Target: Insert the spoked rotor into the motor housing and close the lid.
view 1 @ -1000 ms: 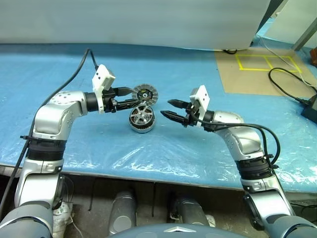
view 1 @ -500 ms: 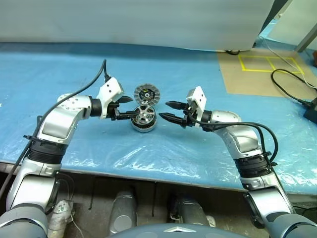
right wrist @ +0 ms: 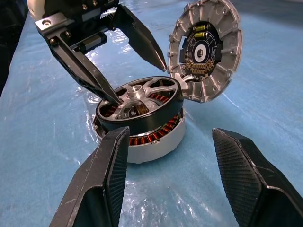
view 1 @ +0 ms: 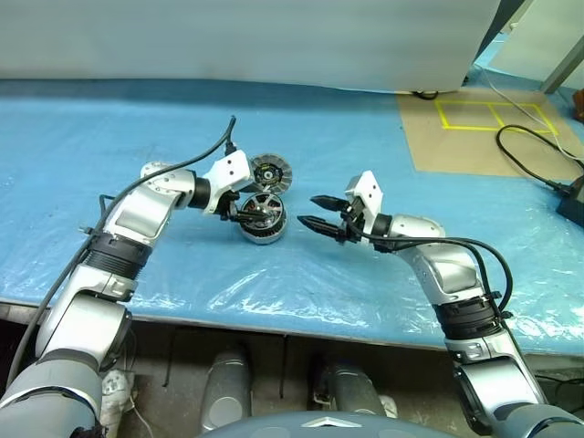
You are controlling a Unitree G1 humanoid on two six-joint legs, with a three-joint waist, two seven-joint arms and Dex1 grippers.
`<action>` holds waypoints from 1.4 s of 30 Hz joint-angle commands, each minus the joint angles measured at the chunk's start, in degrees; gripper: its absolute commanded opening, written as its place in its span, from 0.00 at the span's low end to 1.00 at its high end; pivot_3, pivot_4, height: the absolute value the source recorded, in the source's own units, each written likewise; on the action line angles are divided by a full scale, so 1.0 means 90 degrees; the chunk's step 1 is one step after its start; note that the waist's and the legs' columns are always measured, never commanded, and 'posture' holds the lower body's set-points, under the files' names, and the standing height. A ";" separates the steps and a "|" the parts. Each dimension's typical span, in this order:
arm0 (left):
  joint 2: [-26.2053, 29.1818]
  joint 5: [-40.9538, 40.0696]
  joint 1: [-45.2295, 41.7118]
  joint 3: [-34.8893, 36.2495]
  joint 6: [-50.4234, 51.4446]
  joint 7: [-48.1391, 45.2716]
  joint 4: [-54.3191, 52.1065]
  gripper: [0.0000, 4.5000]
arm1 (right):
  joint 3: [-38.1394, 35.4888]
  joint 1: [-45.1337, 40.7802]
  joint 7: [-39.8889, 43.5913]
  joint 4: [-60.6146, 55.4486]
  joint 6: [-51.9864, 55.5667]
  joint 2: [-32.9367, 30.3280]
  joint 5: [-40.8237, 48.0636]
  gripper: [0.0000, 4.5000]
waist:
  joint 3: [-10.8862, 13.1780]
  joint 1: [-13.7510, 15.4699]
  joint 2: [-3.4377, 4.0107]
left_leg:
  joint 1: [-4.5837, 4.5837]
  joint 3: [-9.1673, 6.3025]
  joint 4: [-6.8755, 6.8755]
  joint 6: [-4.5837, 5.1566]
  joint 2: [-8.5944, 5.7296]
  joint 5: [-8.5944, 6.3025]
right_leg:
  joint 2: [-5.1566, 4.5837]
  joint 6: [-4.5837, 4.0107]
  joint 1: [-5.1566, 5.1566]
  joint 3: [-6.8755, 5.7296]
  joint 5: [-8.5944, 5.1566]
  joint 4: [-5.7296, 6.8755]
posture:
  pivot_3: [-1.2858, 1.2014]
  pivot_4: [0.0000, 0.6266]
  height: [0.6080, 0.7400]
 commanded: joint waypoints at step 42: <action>-0.0304 0.0770 -0.0564 0.0007 -0.0711 -0.0311 0.0702 0.44 | 0.0056 0.0191 -0.0188 -0.0183 -0.0320 0.0079 -0.0325 0.64 | -0.0002 0.0035 0.0002 | 0.0009 -0.0003 0.0015 0.0001 0.0000 0.0000 | -0.0003 -0.0020 0.0012 0.0000 -0.0012 0.0011 | 0.52 0.24 1.00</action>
